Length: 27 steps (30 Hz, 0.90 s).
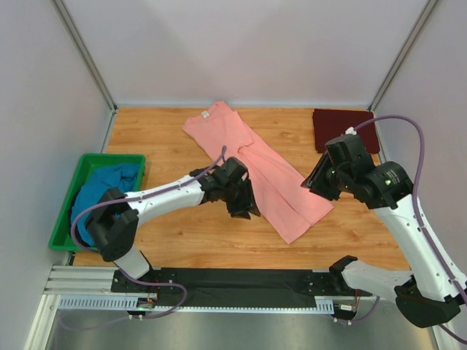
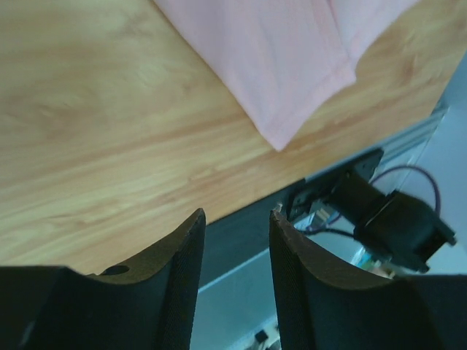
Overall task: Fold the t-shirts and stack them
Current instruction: Fold the tshirt
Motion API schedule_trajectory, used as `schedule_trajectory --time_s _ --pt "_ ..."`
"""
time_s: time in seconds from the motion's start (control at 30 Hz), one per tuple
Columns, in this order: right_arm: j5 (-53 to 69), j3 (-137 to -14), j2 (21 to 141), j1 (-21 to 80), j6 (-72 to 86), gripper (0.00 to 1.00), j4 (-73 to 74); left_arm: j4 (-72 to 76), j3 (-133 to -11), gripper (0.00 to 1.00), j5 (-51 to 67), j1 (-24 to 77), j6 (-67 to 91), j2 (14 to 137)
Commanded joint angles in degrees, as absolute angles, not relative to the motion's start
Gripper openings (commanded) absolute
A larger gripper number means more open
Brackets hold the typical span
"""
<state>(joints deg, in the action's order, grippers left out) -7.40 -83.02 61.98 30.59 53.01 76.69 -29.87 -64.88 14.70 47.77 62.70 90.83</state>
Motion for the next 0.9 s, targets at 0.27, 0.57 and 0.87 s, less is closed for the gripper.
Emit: schedule_trajectory --time_s 0.27,0.57,0.87 --pt "-6.33 -89.04 55.99 30.32 58.28 0.35 88.95 -28.04 -72.07 0.48 9.25 63.19 79.79 100.28" --pt "-2.11 -90.18 50.10 30.32 54.85 0.34 90.70 -25.84 -80.06 0.46 4.75 68.81 95.88 112.14" --pt "-0.88 -89.30 47.90 30.32 51.77 0.35 92.02 -32.26 -87.10 0.44 1.24 70.57 99.93 118.65"
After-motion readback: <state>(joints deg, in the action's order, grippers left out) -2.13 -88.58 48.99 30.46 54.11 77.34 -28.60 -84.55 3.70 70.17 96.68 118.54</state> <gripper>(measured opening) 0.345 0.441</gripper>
